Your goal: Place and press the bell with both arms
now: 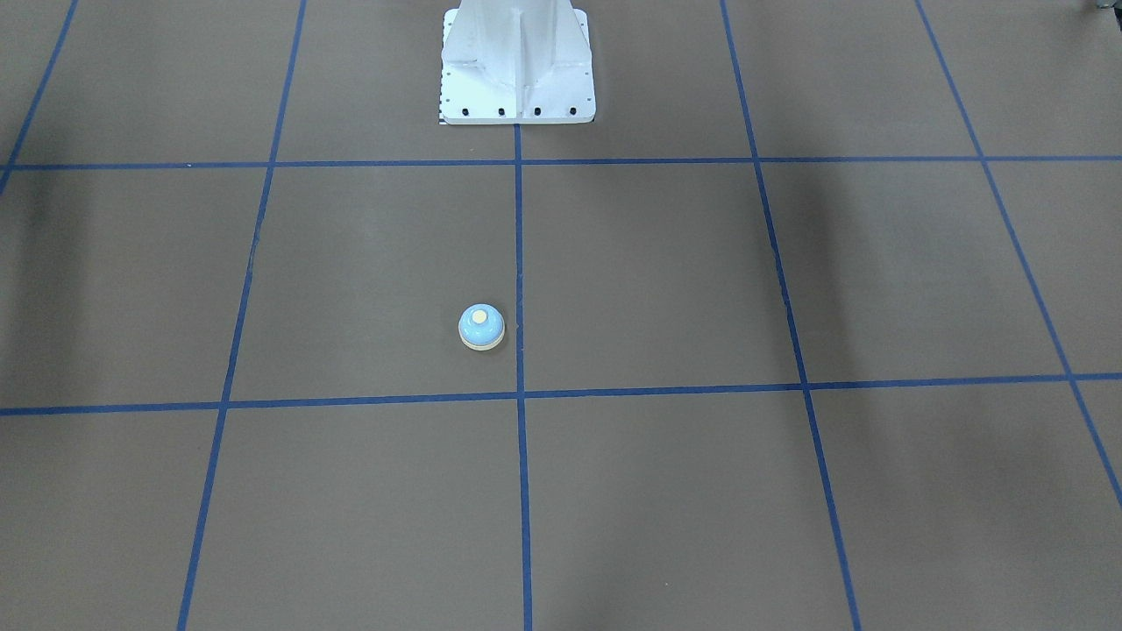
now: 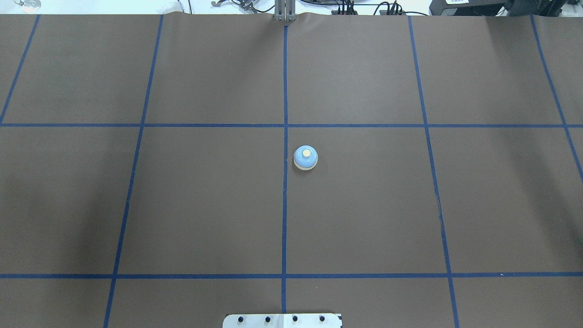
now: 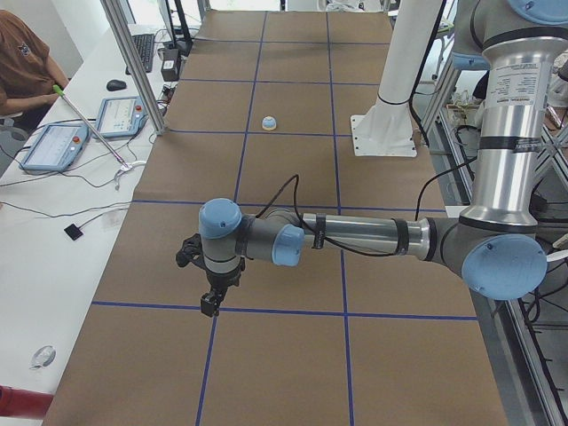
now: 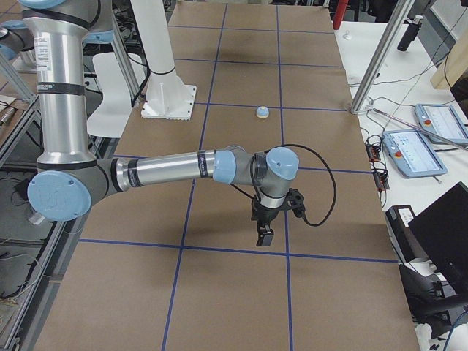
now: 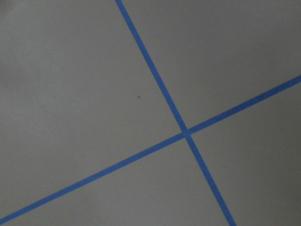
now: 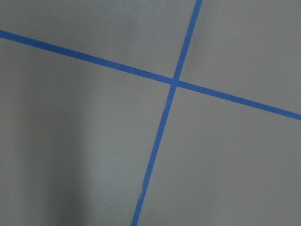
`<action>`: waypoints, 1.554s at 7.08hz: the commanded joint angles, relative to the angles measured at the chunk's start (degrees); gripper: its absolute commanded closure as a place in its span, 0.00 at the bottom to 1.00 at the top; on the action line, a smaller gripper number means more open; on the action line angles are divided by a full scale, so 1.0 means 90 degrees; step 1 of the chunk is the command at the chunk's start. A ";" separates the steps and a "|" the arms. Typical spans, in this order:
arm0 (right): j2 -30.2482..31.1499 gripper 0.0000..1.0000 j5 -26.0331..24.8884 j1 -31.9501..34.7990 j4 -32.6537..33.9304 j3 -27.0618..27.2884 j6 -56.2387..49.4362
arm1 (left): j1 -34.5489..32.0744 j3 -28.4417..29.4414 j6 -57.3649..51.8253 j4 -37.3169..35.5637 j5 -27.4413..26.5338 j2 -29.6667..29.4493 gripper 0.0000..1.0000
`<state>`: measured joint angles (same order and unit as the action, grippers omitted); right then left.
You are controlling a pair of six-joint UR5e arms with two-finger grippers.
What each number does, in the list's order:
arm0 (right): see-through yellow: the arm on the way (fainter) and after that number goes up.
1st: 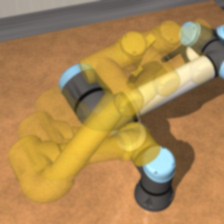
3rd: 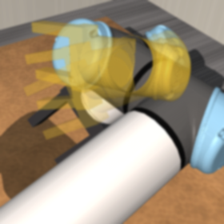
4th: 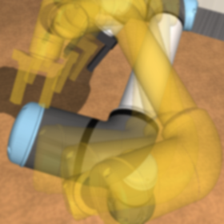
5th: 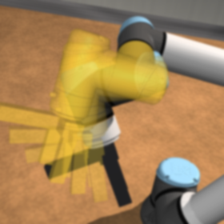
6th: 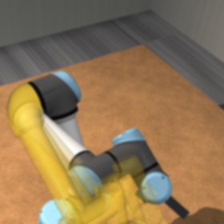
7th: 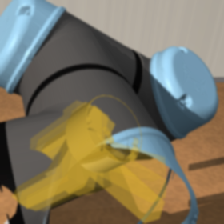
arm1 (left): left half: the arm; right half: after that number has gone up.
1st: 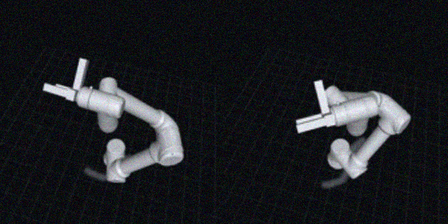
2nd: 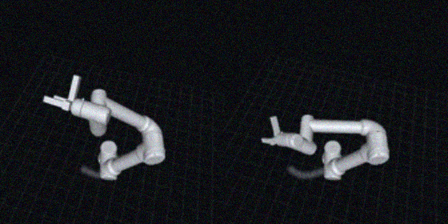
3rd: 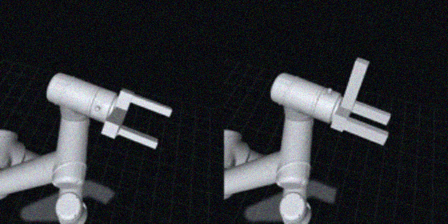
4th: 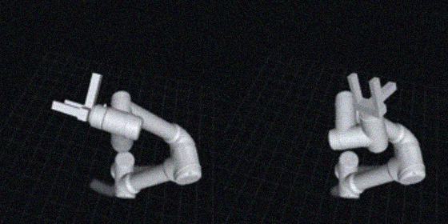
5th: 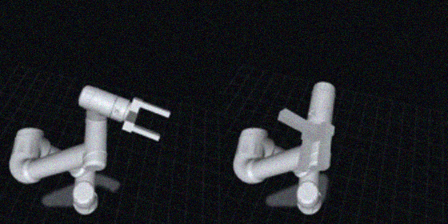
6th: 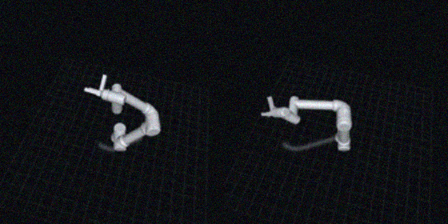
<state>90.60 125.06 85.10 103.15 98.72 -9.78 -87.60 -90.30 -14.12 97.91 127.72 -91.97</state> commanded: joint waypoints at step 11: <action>0.0373 0.00 0.1133 0.0222 -0.1042 -0.0383 0.0501 | -0.0491 -0.0504 0.0192 -0.0557 0.0379 0.0551 0.00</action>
<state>93.88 134.70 86.91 93.78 95.40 -5.28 -92.19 -94.94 -12.48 92.69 131.09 -87.18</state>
